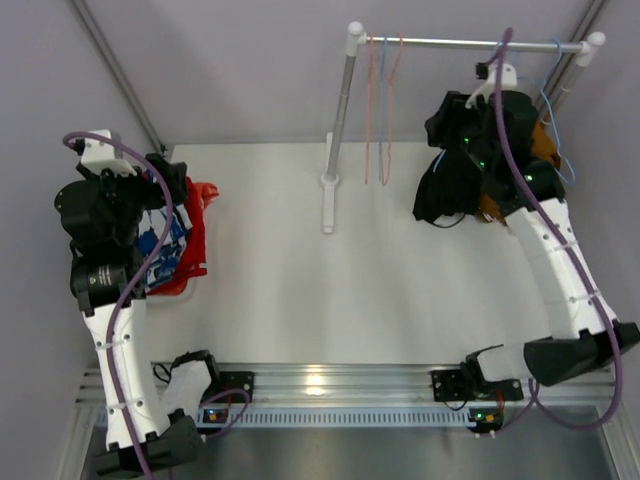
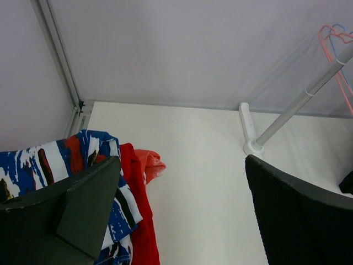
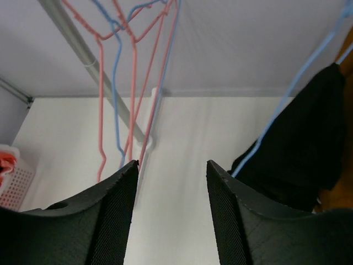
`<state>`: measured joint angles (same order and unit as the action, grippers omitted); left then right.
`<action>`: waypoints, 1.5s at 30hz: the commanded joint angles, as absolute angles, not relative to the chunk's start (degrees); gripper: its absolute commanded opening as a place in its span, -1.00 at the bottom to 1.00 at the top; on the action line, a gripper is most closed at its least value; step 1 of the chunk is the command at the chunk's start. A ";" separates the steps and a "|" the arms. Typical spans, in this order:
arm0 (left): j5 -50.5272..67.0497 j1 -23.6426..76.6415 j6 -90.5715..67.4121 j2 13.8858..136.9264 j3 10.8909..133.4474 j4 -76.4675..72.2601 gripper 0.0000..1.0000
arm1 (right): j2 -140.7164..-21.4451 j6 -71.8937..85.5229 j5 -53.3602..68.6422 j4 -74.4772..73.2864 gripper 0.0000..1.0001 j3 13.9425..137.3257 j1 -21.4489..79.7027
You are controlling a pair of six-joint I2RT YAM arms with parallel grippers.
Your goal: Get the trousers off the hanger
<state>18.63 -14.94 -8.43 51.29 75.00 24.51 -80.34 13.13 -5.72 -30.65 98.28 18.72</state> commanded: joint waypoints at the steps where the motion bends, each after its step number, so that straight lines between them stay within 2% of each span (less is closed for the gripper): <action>1: 17.93 -14.94 -7.55 51.33 77.26 19.87 0.98 | -73.67 18.71 -1.50 -26.99 0.05 92.75 11.64; 4: 18.80 -15.03 -9.57 51.68 76.82 18.72 0.98 | -70.59 25.56 3.42 -21.48 0.20 87.04 3.64; 8: 19.60 -14.94 -11.42 51.59 75.59 16.53 0.98 | -70.83 35.65 15.35 -10.94 0.16 81.57 -4.38; 13: 19.51 -14.94 -11.78 51.50 75.59 15.82 0.98 | -78.02 39.55 18.54 -4.14 0.11 83.05 -6.85; 24: 18.46 -14.94 -11.42 52.82 75.94 16.17 0.98 | -93.07 42.10 22.14 5.97 0.15 90.61 -6.86; 31: 17.93 -14.94 -12.13 54.05 75.32 16.00 0.98 | -98.17 47.19 27.42 14.85 -0.03 92.11 -5.54; 37: 17.75 -14.94 -12.13 54.40 75.23 15.82 0.98 | -97.65 49.30 27.95 16.44 -0.49 90.62 -5.27; 40: 17.75 -14.94 -11.87 54.40 75.23 15.38 0.98 | -95.55 50.79 28.47 16.96 -0.80 88.69 -5.54; 41: 17.93 -14.94 -11.87 54.49 75.23 15.29 0.98 | -95.10 51.50 29.17 17.14 -0.97 88.33 -5.71; 45: 18.81 -14.94 -12.04 54.75 75.50 14.68 0.98 | -93.17 55.98 31.55 18.63 -1.00 88.41 -7.03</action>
